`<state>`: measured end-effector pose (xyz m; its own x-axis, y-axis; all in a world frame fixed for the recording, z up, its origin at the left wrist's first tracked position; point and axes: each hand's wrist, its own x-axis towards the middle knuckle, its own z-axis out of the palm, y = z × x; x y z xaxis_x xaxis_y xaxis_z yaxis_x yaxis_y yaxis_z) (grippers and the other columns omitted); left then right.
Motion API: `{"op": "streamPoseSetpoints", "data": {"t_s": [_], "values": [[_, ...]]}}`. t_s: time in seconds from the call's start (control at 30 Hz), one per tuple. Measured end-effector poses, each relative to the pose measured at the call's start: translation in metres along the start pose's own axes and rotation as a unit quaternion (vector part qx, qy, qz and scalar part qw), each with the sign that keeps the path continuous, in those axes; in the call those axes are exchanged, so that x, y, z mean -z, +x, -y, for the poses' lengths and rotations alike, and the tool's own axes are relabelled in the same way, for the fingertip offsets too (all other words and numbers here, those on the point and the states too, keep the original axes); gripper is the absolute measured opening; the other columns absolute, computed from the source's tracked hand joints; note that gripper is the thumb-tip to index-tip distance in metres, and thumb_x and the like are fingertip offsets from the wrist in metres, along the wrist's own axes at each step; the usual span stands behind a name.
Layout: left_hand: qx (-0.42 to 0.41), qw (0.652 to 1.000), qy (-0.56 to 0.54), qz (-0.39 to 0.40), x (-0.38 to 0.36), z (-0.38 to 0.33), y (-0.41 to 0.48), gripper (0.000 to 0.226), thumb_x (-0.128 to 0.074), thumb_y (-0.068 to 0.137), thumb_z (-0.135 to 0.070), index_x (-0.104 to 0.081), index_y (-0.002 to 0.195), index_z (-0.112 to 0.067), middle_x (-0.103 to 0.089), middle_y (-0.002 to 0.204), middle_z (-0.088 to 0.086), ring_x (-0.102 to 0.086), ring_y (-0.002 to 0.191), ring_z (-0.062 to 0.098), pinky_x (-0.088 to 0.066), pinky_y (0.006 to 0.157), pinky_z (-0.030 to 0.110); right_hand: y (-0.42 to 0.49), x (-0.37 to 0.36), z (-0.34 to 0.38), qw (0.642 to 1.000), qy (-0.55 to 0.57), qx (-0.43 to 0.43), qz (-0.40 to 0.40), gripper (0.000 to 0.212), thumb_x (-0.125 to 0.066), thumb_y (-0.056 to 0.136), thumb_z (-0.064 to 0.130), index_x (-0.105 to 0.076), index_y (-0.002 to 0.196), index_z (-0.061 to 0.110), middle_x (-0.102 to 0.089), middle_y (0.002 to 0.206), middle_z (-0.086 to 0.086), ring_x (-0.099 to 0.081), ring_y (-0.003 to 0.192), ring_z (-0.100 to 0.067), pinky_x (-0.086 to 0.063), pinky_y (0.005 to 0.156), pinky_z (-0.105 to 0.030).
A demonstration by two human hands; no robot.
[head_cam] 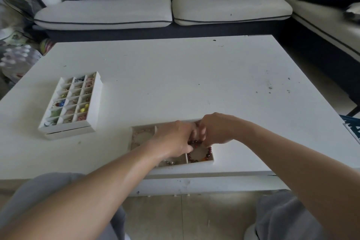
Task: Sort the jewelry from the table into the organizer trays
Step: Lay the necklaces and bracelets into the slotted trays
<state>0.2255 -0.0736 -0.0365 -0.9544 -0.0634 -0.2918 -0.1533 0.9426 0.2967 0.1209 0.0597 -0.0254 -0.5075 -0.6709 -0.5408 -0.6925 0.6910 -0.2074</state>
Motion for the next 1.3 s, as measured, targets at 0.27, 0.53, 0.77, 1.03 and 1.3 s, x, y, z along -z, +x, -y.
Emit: {"op": "streamPoseSetpoints", "data": {"t_s": [0.27, 0.53, 0.77, 1.03, 1.3], "values": [[-0.023, 0.998, 0.051, 0.018, -0.001, -0.004, -0.001, 0.047, -0.076, 0.07, -0.049, -0.059, 0.112, -0.034, -0.066, 0.102, -0.013, -0.063, 0.093, 0.018, -0.053, 0.075, 0.033, 0.001, -0.01, 0.005, 0.999, -0.034, -0.005, -0.034, 0.023, -0.078, 0.08, 0.048, -0.063, 0.088, 0.033, -0.068, 0.093, 0.012, -0.063, 0.093, -0.015, -0.047, 0.069, -0.03], [-0.03, 0.998, 0.056, 0.011, -0.001, -0.003, -0.001, 0.044, -0.075, 0.071, -0.048, -0.062, 0.11, -0.034, -0.062, 0.105, -0.013, -0.061, 0.096, 0.018, -0.053, 0.075, 0.034, -0.002, -0.001, 0.005, 0.999, -0.042, -0.002, -0.003, 0.022, -0.08, 0.076, 0.046, -0.069, 0.089, 0.033, -0.07, 0.094, 0.015, -0.063, 0.094, -0.013, -0.053, 0.076, -0.032], [-0.032, 0.999, 0.037, 0.003, 0.0, -0.004, 0.0, 0.038, -0.077, 0.068, -0.046, -0.059, 0.1, -0.036, -0.058, 0.095, -0.018, -0.059, 0.087, 0.013, -0.038, 0.059, 0.028, -0.004, -0.004, 0.011, 0.997, -0.071, -0.026, 0.006, 0.032, -0.082, 0.072, 0.047, -0.066, 0.095, 0.031, -0.069, 0.097, 0.015, -0.062, 0.094, -0.013, -0.048, 0.073, -0.029], [-0.01, 0.997, 0.048, 0.051, -0.001, -0.005, -0.002, 0.033, -0.077, 0.07, -0.047, -0.064, 0.097, -0.033, -0.054, 0.106, -0.011, -0.058, 0.097, 0.019, -0.042, 0.069, 0.032, -0.001, -0.008, 0.014, 0.994, -0.087, -0.064, 0.01, 0.009, -0.072, 0.08, 0.026, -0.065, 0.086, 0.026, -0.064, 0.083, 0.01, -0.059, 0.08, -0.013, -0.036, 0.058, -0.024], [-0.018, 0.998, 0.028, 0.06, -0.001, 0.0, -0.003, 0.029, -0.075, 0.077, -0.044, -0.066, 0.102, -0.032, -0.052, 0.108, -0.011, -0.058, 0.097, 0.017, -0.042, 0.069, 0.032, 0.0, -0.009, 0.02, 0.989, -0.122, -0.087, -0.014, 0.023, -0.07, 0.083, 0.024, -0.05, 0.073, 0.025, -0.054, 0.075, 0.009, -0.05, 0.065, -0.01, -0.037, 0.057, -0.024]]}}
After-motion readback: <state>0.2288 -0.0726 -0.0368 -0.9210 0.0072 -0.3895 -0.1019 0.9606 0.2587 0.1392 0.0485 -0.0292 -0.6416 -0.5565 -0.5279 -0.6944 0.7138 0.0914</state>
